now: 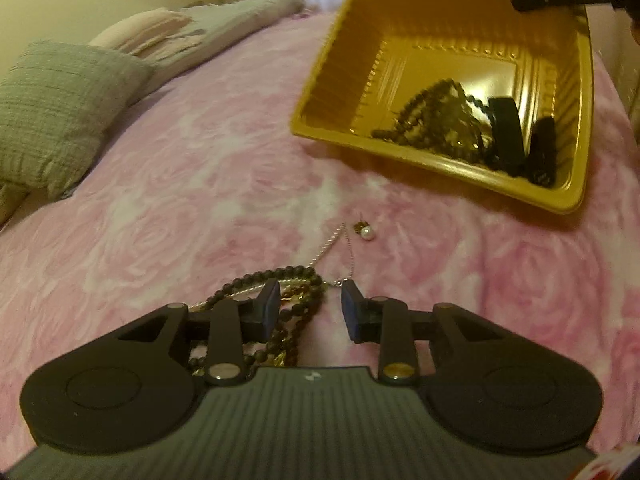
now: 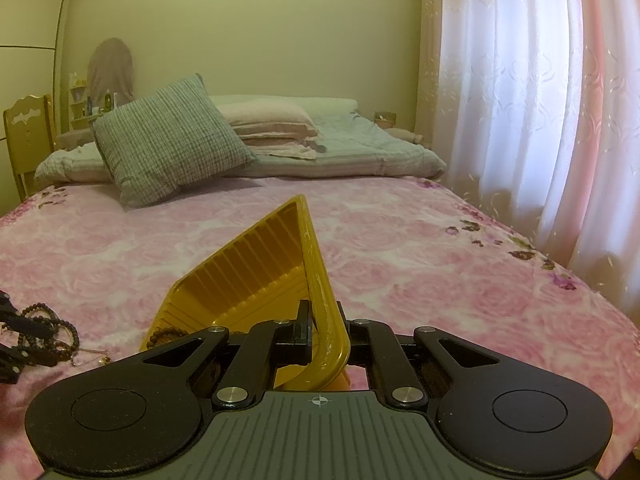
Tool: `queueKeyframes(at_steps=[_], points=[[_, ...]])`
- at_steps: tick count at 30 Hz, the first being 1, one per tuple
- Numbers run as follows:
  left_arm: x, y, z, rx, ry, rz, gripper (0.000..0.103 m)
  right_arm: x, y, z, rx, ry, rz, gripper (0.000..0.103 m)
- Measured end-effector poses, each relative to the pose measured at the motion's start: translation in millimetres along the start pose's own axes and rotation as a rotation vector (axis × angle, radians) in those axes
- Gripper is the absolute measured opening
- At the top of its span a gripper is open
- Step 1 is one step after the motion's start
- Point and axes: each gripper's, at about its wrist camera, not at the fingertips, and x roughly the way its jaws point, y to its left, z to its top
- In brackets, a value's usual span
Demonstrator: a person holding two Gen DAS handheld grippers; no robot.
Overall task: Organize jewelry
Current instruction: 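Grasp the remaining dark bead strand on the bed with the left tool, then lift the bead strand high with the left tool and swing it over the tray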
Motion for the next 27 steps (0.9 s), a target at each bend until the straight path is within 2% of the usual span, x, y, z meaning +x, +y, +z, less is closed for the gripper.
queueKeyframes(at_steps=[4,6,9,13,19,27], points=[[14,3,3,0.014,0.042,-0.028,0.029,1,1,0,0.004,0.001,-0.003,0.008],[19,8,6,0.003,0.061,-0.053,0.025,1,1,0,0.003,0.001,-0.003,0.008],[20,11,7,0.003,0.081,-0.044,0.009,1,1,0,0.005,0.003,-0.005,0.008],[15,16,6,-0.003,0.089,-0.051,0.006,1,0,0,0.005,0.003,-0.004,0.008],[-15,42,10,-0.129,0.025,-0.045,0.006,1,0,0,0.005,0.003,-0.004,0.008],[-69,91,39,-0.260,-0.073,0.032,0.006,0,2,1,0.002,-0.002,0.000,0.008]])
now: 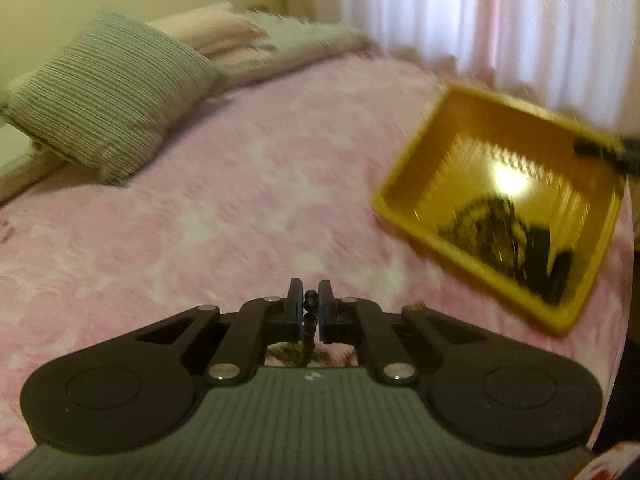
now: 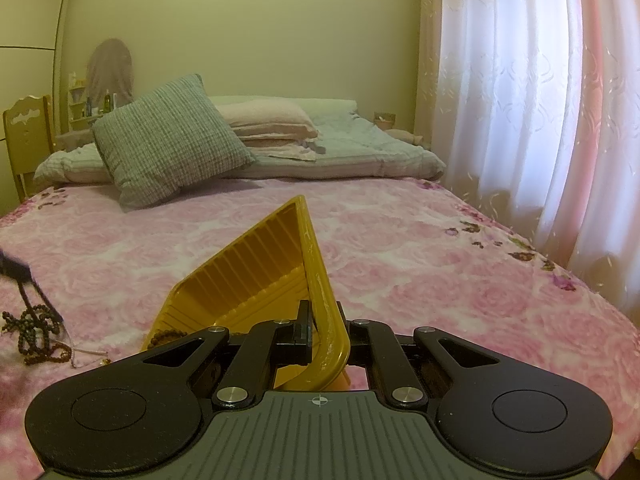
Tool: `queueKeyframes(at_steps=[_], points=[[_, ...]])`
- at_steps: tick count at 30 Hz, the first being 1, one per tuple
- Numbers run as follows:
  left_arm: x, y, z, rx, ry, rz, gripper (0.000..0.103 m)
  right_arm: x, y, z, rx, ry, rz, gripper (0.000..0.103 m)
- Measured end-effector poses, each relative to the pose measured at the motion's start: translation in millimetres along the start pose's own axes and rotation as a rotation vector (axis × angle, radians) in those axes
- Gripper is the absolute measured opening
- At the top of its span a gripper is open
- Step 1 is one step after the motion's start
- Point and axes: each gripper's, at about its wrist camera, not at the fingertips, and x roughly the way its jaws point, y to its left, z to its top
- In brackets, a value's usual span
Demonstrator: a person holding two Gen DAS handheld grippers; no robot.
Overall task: Organize jewelry
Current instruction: 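Lift the bead strand high with the left tool and swing it over the tray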
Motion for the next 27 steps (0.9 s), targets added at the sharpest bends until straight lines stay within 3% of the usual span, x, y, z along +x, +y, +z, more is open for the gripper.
queueKeyframes(at_steps=[10,27], points=[[-64,22,59,0.007,-0.142,0.079,0.006,0,2,2,-0.004,-0.003,0.001,0.008],[-143,8,153,0.103,-0.331,0.154,0.006,0,2,2,-0.006,-0.003,0.001,0.008]])
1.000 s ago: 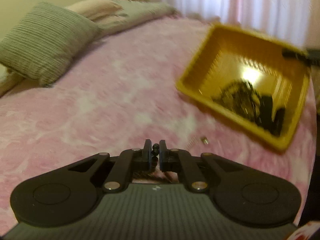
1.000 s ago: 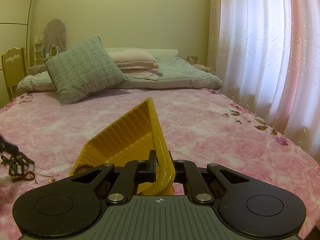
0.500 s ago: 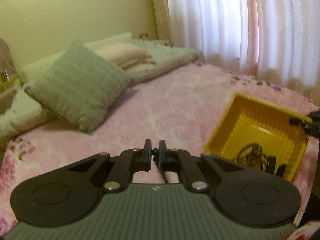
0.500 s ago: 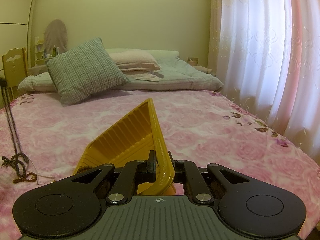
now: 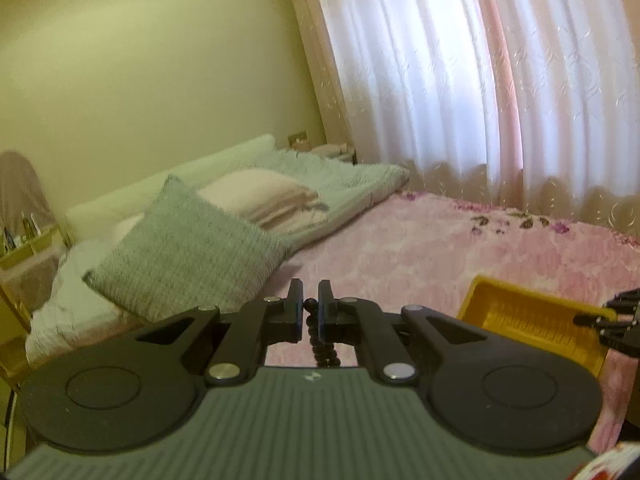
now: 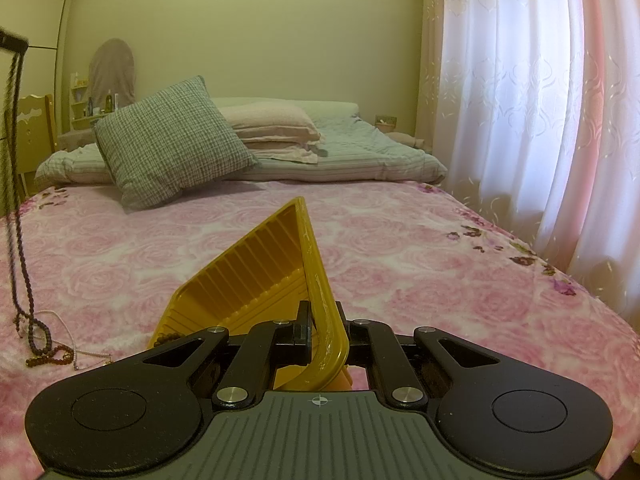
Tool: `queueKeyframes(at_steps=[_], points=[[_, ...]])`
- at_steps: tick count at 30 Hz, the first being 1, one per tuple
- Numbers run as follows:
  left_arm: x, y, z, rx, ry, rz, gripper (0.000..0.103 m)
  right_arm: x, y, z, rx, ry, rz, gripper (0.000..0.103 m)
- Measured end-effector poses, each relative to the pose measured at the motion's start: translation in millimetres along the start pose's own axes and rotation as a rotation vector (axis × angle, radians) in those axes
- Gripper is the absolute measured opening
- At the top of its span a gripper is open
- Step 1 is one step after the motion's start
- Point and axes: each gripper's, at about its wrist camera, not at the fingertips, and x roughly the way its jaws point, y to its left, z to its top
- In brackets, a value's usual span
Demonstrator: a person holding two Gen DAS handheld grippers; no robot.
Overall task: Organize jewelry
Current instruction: 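Lift the bead strand high with the left tool and swing it over the tray, then lower the strand into the tray and open the left tool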
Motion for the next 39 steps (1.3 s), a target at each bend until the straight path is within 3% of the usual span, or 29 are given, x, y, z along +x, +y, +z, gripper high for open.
queueKeyframes(at_steps=[8,14,23,28,39], points=[[-3,-19,58,0.038,-0.088,-0.048,0.006,1,1,3,-0.002,-0.002,0.000,0.008],[1,-43,100,0.034,-0.153,-0.128,0.006,1,-1,3,0.004,-0.002,0.000,0.008],[30,-102,123,0.030,-0.189,-0.259,0.006,0,0,2,0.012,-0.008,0.002,0.008],[66,-134,107,0.017,-0.132,-0.323,0.006,1,-2,1,0.015,-0.009,0.003,0.008],[157,-187,20,0.000,0.142,-0.442,0.006,2,-1,-1,0.021,-0.009,0.006,0.008]])
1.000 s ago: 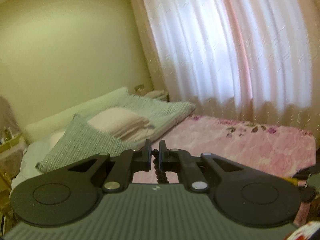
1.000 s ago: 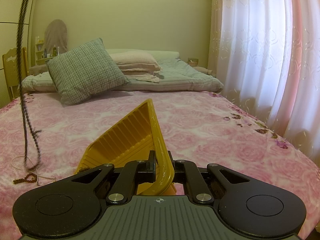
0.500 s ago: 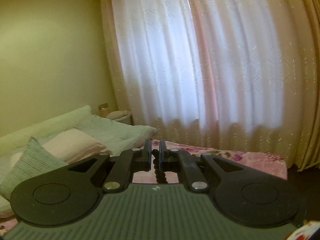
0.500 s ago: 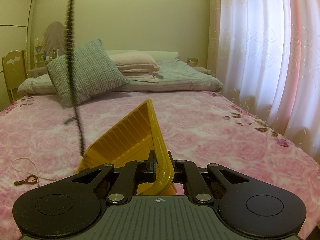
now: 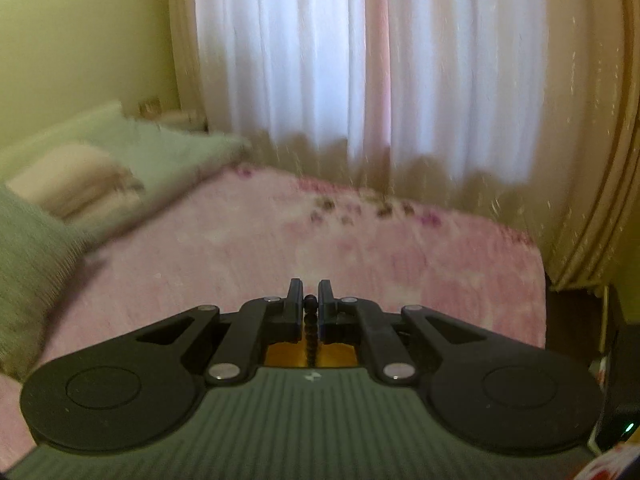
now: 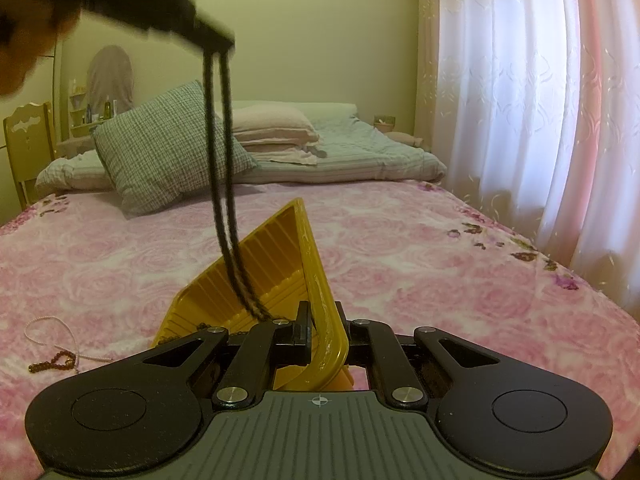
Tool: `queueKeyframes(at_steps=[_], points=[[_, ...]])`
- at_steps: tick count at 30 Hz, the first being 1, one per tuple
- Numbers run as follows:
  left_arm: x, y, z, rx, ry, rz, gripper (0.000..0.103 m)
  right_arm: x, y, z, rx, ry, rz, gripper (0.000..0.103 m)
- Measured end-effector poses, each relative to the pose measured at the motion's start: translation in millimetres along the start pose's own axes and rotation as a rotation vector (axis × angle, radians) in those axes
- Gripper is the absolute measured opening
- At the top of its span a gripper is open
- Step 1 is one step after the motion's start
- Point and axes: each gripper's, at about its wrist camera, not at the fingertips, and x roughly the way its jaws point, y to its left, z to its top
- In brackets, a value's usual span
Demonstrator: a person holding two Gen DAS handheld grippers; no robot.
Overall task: Organize jewelry
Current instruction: 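Lower the strand into the tray and open the left tool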
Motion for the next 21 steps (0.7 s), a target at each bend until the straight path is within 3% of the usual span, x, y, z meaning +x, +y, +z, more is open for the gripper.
queueKeyframes(at_steps=[4,9,11,13,21], points=[[23,-5,-25,0.009,0.073,-0.020,0.006,0,0,-1,0.003,0.000,-0.001,0.008],[38,-9,-37,0.006,0.108,-0.026,0.006,-1,0,-2,0.007,0.003,-0.004,0.008],[36,-9,-35,0.008,0.105,-0.023,0.013,-1,0,-1,0.007,0.003,-0.004,0.008],[29,-7,-33,0.015,0.091,-0.007,0.020,-1,0,-2,0.007,0.002,-0.004,0.008],[-42,32,-55,-0.067,0.013,0.088,0.022,-1,-2,-2,0.016,0.001,-0.005,0.008]])
